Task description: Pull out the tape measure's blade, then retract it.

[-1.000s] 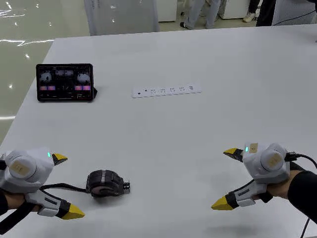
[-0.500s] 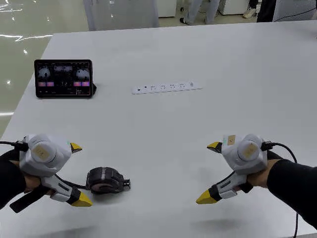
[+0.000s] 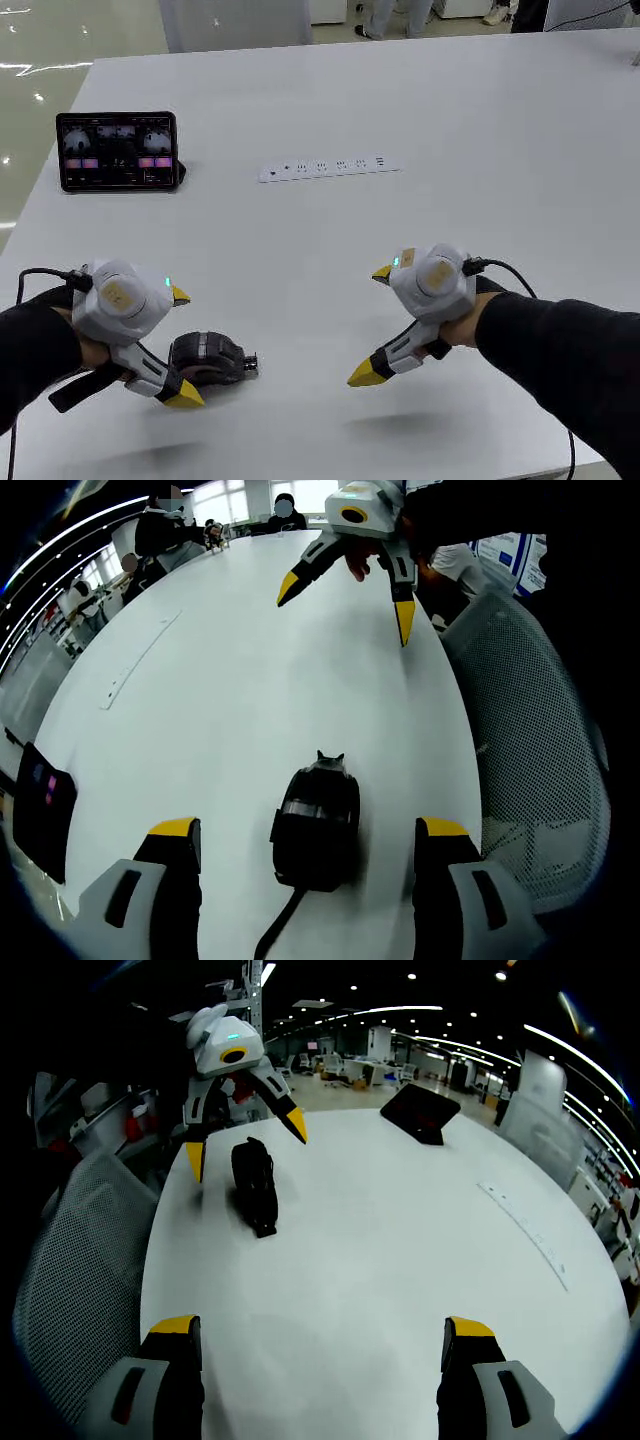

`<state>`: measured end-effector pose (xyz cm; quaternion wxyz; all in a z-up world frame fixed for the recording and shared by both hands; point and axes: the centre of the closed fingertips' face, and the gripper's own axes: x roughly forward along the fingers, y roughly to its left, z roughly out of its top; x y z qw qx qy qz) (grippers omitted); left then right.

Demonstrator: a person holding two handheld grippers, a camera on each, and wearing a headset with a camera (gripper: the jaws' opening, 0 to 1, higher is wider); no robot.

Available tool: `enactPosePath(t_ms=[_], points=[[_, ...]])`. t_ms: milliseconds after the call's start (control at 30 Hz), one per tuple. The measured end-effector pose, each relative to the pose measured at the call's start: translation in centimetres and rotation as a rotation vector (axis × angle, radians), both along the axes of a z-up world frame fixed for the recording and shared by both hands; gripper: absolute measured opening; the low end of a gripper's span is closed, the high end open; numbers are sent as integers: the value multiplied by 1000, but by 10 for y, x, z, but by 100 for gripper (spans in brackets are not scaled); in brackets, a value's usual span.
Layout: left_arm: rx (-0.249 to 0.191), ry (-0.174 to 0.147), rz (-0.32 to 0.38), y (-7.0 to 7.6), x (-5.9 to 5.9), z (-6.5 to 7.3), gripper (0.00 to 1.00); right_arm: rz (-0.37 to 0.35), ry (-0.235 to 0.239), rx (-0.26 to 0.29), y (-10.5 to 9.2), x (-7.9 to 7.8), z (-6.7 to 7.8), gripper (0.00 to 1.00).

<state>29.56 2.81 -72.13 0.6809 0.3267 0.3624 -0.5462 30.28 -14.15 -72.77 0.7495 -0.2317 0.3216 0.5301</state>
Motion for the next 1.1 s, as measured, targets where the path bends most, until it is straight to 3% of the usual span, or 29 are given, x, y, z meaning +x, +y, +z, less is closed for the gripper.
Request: enactPosePath(t_ms=[133, 367, 500, 667, 800, 833, 900, 933, 1100], points=[[11, 8, -12, -2, -1, -3, 82, 42, -15, 2, 12, -3, 0, 99], [29, 13, -63, -7, -4, -10, 71, 40, -28, 28, 24, 2, 5, 99], [43, 7, -70, -8, -2, -12, 60, 55, -32, 24, 29, 2, 5, 99], [59, 12, -84, -9, -1, -15, 58, 66, -31, 16, 33, 1, 3, 99], [86, 26, -103, -6, -4, -17, 47, 79, -30, 12, 37, 0, 3, 99], [104, 15, -117, -5, -4, -19, 41, 80, -28, 14, 37, 0, 3, 99], [132, -74, -154, -2, 8, -22, 32, 90, -29, 17, 40, -1, 3, 99], [131, -33, -153, -1, -1, -25, 32, 96, -32, 19, 42, -1, 3, 99], [144, -29, -148, -1, 1, -26, 32, 114, -38, 24, 49, -1, 4, 99]])
